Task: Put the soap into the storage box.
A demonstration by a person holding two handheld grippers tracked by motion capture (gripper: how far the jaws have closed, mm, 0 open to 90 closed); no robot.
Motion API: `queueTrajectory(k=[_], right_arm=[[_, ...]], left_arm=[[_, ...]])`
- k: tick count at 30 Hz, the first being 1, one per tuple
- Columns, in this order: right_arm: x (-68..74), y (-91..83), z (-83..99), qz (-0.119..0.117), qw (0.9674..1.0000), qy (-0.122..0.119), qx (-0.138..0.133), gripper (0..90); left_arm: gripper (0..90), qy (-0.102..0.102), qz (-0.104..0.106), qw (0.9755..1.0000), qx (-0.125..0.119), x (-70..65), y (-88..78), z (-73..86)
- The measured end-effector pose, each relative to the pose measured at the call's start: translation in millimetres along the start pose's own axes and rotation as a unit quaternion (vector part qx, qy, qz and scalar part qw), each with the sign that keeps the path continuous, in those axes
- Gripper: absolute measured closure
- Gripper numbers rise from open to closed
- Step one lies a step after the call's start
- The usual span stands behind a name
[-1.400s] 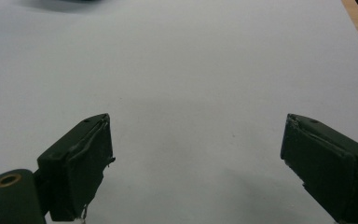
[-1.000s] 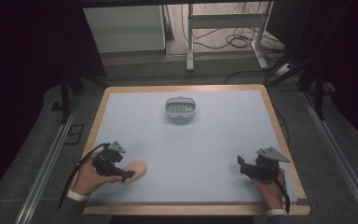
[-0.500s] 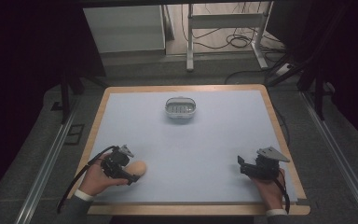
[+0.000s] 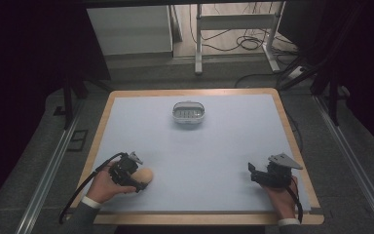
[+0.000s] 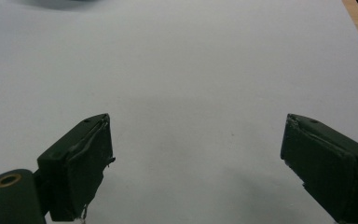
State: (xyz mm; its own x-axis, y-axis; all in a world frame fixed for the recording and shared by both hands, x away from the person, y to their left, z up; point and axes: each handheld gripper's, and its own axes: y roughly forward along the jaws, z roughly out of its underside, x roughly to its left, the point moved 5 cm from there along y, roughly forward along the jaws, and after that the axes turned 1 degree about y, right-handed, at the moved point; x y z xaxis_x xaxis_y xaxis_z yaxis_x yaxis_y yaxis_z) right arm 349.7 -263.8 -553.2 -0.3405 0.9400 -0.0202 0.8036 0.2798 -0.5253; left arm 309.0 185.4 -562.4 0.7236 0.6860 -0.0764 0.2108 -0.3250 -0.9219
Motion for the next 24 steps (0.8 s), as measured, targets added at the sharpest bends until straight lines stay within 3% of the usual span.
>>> queueTrajectory(k=[3, 12, 24], right_arm=[[0.1, 0.0, 0.0, 0.0, 1.0, 0.0, 0.0, 9.2], [0.0, -0.2, 0.0, 0.001, 1.0, 0.001, 0.0, 9.2], [0.0, -0.6, 0.0, 0.0, 1.0, -0.002, -0.002, 9.2]], left_arm=[[30.4, 0.0, -0.011, 0.9999, -0.002, 0.2, 0.7, 1.1], [32.3, 0.002, -0.016, 0.9999, -0.005, 3.2, 0.1, 0.4], [32.3, -0.007, -0.009, 0.9996, -0.026, 9.3, -12.7, -3.0]])
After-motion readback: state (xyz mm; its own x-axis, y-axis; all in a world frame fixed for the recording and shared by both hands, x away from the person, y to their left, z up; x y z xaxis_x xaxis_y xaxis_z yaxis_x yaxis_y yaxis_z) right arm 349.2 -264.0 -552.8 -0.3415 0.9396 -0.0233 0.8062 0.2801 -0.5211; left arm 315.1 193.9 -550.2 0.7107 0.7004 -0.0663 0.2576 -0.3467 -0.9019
